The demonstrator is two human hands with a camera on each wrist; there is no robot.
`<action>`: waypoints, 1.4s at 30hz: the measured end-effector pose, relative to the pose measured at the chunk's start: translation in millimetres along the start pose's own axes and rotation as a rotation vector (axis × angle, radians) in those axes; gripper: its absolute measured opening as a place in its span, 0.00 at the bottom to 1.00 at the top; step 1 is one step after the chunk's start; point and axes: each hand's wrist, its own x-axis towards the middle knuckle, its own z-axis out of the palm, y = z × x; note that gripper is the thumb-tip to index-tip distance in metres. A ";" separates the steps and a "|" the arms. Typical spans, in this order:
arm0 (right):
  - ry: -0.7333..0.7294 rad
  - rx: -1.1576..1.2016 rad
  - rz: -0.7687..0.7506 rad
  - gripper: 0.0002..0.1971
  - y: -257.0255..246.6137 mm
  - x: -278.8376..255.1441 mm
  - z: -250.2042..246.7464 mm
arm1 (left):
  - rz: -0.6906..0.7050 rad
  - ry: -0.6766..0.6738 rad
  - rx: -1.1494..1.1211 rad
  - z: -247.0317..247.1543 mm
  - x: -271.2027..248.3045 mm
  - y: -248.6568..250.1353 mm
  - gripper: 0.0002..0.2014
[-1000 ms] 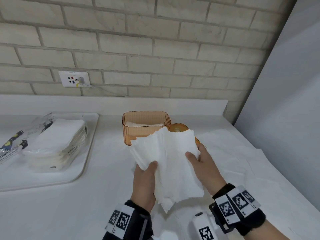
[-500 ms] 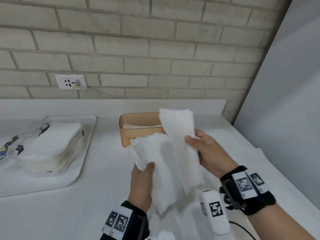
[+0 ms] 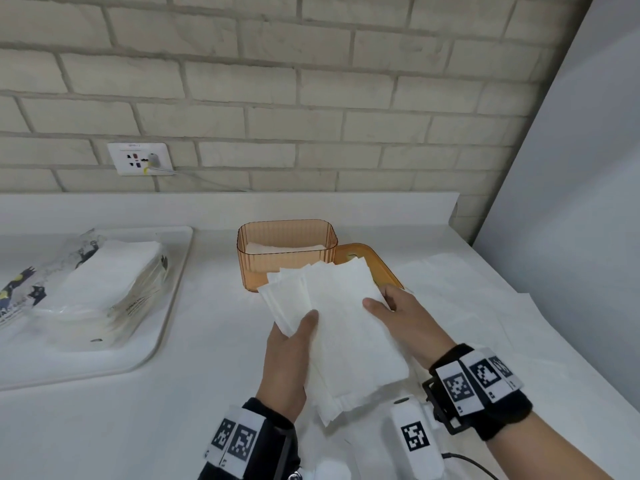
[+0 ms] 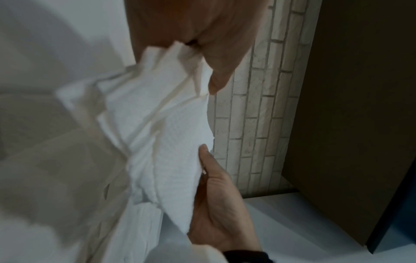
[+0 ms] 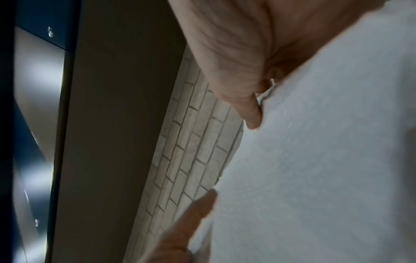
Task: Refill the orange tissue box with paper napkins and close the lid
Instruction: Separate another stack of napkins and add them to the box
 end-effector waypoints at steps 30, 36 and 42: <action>-0.202 0.022 0.005 0.14 13.8 26.1 -26.9 | 0.016 -0.016 -0.014 21.9 19.4 -2.9 0.16; -0.299 0.161 -0.036 0.12 2.0 20.2 -14.1 | -0.058 -0.145 0.009 28.3 17.9 -1.8 0.18; -0.235 0.212 -0.038 0.22 12.0 26.2 -14.0 | 0.012 -0.096 0.054 18.6 24.4 -1.8 0.17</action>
